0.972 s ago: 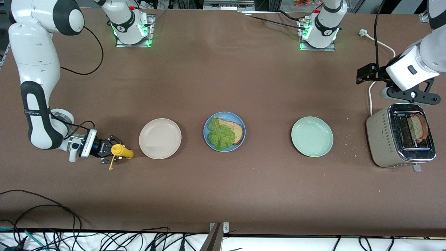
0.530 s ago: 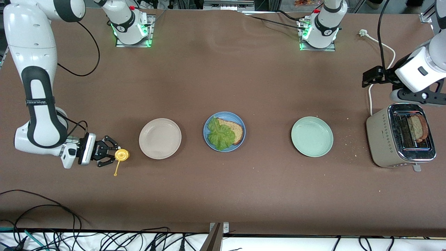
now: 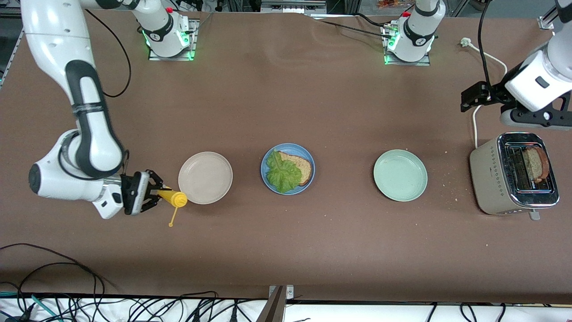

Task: Make sandwich in blue plate with both arms
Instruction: 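Lift the mustard bottle and carry it over the blue plate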

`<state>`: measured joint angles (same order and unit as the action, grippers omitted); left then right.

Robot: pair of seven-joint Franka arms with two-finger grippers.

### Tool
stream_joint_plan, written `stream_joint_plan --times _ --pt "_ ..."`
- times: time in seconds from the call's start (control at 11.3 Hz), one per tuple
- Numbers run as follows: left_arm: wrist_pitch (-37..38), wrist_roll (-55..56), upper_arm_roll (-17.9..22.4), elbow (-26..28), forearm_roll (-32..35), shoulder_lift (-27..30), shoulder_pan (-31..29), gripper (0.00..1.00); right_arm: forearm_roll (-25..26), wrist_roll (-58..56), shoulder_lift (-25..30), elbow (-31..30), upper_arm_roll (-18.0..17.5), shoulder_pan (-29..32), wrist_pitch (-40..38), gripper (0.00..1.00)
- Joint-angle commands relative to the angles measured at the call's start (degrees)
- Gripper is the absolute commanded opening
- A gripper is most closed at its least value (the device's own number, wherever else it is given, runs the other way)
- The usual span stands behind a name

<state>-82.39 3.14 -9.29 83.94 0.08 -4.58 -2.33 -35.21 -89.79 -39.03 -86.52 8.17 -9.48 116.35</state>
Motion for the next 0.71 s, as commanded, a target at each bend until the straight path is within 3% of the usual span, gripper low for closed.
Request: stream_joint_plan --times 0.0,0.35,0.62 --pt "-2.8 0.3 -1.2 1.8 0.0 3.3 0.1 1.0 10.8 14.8 5.0 -1.8 1.4 -6.3 0.2 0.0" --pt "-5.2 -1.6 -1.2 3.7 -1.8 3.7 -1.6 1.0 26.6 33.8 6.4 -1.7 1.6 -14.8 -0.3 0.0" --pt "-5.3 -1.7 -1.2 7.2 -3.0 6.0 -2.9 1.0 29.4 44.2 5.9 -1.4 9.7 -27.6 -3.7 0.0"
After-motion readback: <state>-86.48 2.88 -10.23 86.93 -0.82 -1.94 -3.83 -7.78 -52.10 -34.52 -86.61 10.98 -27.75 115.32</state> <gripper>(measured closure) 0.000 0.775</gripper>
